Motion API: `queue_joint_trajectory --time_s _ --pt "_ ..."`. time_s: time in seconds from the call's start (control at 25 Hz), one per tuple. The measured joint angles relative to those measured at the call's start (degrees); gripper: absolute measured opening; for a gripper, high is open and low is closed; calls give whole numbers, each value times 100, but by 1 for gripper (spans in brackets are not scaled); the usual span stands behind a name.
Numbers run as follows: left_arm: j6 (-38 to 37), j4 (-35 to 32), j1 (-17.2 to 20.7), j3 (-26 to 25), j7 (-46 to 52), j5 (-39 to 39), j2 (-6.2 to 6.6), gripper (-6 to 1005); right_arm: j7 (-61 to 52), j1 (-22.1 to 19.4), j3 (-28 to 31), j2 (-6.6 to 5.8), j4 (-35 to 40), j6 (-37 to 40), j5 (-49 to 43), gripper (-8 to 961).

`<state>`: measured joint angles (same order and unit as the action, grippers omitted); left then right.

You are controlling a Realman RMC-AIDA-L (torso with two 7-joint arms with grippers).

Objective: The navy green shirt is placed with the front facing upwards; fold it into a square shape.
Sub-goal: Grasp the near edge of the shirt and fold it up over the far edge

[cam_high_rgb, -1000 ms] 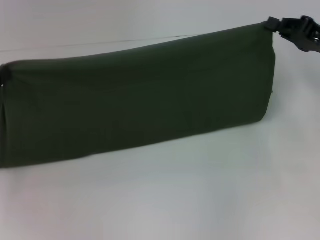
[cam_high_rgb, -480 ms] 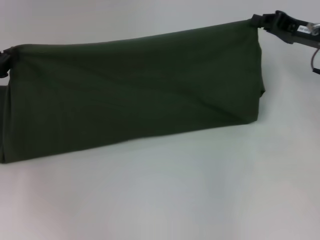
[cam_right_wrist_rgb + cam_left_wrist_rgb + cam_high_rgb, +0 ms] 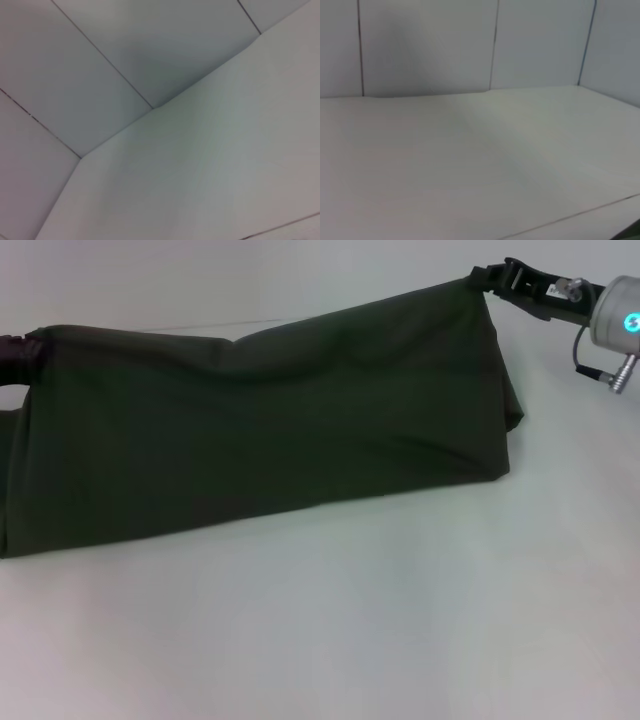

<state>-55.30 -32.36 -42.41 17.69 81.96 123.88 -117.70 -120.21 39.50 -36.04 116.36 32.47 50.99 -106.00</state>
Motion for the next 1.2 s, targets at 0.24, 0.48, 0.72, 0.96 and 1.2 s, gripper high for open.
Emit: queue_joint_trajectory --time_s 0.24,0.48,0.72,0.96,1.2 --pt "431 19 -64 32 -240 -182 -171 50 42 163 -17 83 -75 -345 19 22" --pt "770 153 -108 38 -436 -403 -193 55 56 215 -43 134 -75 -574 20 49" --pt "1120 255 -110 41 -563 -563 -209 60 58 233 -44 142 -121 -761 25 75" --pt "1202 291 -110 42 -715 -588 -234 65 69 247 -44 161 -162 -823 27 102" --pt "1371 292 -114 41 -801 -599 -321 70 183 297 -44 176 -227 -889 27 129"
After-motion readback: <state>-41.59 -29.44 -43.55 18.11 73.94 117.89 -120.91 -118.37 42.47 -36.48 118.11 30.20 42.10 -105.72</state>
